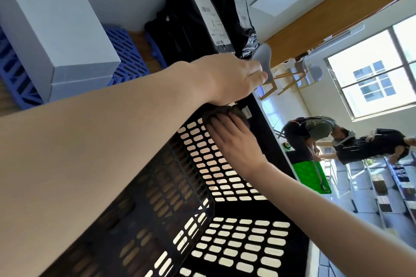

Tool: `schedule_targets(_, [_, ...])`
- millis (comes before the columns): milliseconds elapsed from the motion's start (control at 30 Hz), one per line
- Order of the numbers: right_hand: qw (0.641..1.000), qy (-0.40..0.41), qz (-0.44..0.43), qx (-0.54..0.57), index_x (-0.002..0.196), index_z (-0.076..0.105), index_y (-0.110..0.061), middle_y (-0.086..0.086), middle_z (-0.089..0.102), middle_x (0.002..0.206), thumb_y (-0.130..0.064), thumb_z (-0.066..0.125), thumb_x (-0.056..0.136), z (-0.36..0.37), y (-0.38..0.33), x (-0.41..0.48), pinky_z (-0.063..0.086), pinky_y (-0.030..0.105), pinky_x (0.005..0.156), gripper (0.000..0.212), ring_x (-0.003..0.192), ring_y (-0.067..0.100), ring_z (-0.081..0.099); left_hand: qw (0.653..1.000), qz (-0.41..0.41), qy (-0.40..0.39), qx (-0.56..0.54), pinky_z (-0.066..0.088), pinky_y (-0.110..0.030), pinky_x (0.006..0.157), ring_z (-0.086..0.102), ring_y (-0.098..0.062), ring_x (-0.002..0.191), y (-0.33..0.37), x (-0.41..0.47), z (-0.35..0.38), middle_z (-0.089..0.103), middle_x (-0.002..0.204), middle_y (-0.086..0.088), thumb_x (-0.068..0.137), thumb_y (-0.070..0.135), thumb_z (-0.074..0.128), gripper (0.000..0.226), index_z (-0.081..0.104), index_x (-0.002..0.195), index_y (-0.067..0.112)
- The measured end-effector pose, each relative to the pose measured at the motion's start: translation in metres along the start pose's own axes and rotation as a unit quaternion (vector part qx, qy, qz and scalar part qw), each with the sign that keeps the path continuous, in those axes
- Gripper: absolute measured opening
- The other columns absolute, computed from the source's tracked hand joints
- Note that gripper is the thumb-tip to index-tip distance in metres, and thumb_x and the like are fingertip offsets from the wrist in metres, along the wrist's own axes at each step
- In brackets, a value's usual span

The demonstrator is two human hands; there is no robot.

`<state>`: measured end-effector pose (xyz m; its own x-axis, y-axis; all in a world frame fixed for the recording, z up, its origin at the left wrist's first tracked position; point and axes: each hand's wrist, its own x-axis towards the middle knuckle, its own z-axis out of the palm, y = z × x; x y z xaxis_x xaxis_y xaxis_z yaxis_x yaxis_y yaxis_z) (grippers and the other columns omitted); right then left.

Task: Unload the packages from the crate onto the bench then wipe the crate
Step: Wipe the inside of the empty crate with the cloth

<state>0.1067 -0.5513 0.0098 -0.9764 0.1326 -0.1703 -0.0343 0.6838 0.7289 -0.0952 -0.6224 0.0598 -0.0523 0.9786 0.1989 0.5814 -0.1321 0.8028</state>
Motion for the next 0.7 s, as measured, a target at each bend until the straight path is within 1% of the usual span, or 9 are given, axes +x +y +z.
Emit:
schedule_targets(67, [0.999, -0.009, 0.040, 0.016, 0.125, 0.060, -0.006, 0.011, 0.063, 0.121, -0.009, 0.041, 0.090, 0.003, -0.014, 0.008, 0.035, 0.042, 0.106, 0.040, 0.116, 0.029, 0.056, 1.000, 0.002, -0.001, 0.011, 0.047, -0.040, 0.093, 0.058, -0.020, 0.103, -0.002, 0.001, 0.001, 0.063, 0.113, 0.003, 0.100, 0.055, 0.024, 0.045, 0.044, 0.134, 0.035])
schedule_targets(100, [0.998, -0.014, 0.052, 0.030, 0.123, 0.062, -0.007, 0.010, 0.065, 0.117, -0.009, 0.041, 0.088, 0.004, -0.022, 0.013, 0.040, 0.040, 0.103, 0.041, 0.112, 0.028, 0.059, 1.000, 0.003, -0.001, 0.018, 0.047, -0.043, 0.094, 0.059, -0.020, 0.106, -0.003, 0.002, 0.001, 0.062, 0.119, 0.004, 0.099, 0.056, 0.026, 0.045, 0.044, 0.135, 0.036])
schedule_targets(167, [0.997, -0.054, 0.019, 0.057, 0.118, 0.066, -0.009, 0.006, 0.069, 0.109, -0.011, 0.038, 0.085, 0.009, -0.038, 0.019, 0.049, 0.034, 0.091, 0.044, 0.103, 0.025, 0.065, 0.998, 0.011, -0.006, 0.054, 0.048, -0.045, 0.095, 0.057, -0.022, 0.112, -0.003, 0.001, 0.000, 0.058, 0.130, 0.004, 0.098, 0.054, 0.032, 0.046, 0.039, 0.139, 0.037])
schedule_targets(233, [0.992, -0.092, -0.039, 0.078, 0.114, 0.069, -0.011, 0.005, 0.071, 0.104, -0.013, 0.035, 0.083, 0.013, -0.048, 0.018, 0.052, 0.031, 0.086, 0.046, 0.098, 0.024, 0.067, 0.993, 0.029, -0.007, 0.116, 0.050, -0.046, 0.092, 0.057, -0.024, 0.113, -0.001, -0.002, 0.000, 0.058, 0.130, 0.003, 0.097, 0.049, 0.037, 0.049, 0.033, 0.144, 0.035])
schedule_targets(267, [0.992, -0.082, -0.048, 0.086, 0.111, 0.069, -0.010, 0.006, 0.071, 0.104, -0.012, 0.034, 0.084, 0.013, -0.048, 0.018, 0.052, 0.032, 0.087, 0.044, 0.098, 0.024, 0.066, 0.989, 0.040, -0.006, 0.140, 0.051, -0.046, 0.090, 0.058, -0.024, 0.112, 0.000, -0.002, 0.001, 0.058, 0.128, 0.002, 0.097, 0.047, 0.039, 0.050, 0.030, 0.145, 0.034])
schedule_targets(333, [0.995, -0.034, -0.017, 0.093, 0.110, 0.069, -0.008, 0.008, 0.069, 0.108, -0.009, 0.038, 0.087, 0.003, -0.039, 0.019, 0.046, 0.035, 0.095, 0.039, 0.102, 0.026, 0.064, 0.986, 0.053, 0.003, 0.156, 0.052, -0.047, 0.089, 0.058, -0.025, 0.111, 0.001, -0.002, 0.002, 0.059, 0.126, 0.002, 0.097, 0.045, 0.040, 0.050, 0.030, 0.145, 0.033])
schedule_targets(433, [0.993, 0.048, 0.033, 0.101, 0.119, 0.064, -0.007, 0.011, 0.064, 0.122, -0.007, 0.048, 0.090, -0.022, -0.020, 0.010, 0.039, 0.040, 0.104, 0.033, 0.115, 0.029, 0.058, 0.988, 0.053, 0.012, 0.147, 0.050, -0.047, 0.092, 0.056, -0.025, 0.115, -0.001, -0.002, 0.000, 0.058, 0.130, 0.002, 0.098, 0.046, 0.039, 0.049, 0.031, 0.145, 0.033])
schedule_targets(567, [0.997, 0.038, 0.050, 0.045, 0.131, 0.055, -0.007, 0.011, 0.057, 0.133, -0.007, 0.056, 0.090, -0.018, 0.004, -0.006, 0.038, 0.043, 0.108, 0.041, 0.125, 0.029, 0.052, 0.987, 0.046, -0.006, 0.157, 0.046, -0.046, 0.097, 0.050, -0.024, 0.125, 0.002, 0.000, -0.001, 0.053, 0.139, 0.003, 0.099, 0.047, 0.038, 0.050, 0.030, 0.146, 0.033])
schedule_targets(700, [0.996, 0.034, 0.053, 0.056, 0.129, 0.057, -0.005, 0.014, 0.059, 0.130, -0.005, 0.045, 0.094, 0.010, -0.013, 0.003, 0.042, 0.042, 0.105, 0.037, 0.124, 0.030, 0.053, 0.990, 0.038, -0.011, 0.135, 0.045, -0.047, 0.100, 0.050, -0.024, 0.126, 0.000, -0.002, -0.003, 0.051, 0.141, 0.004, 0.099, 0.048, 0.038, 0.049, 0.032, 0.146, 0.035])
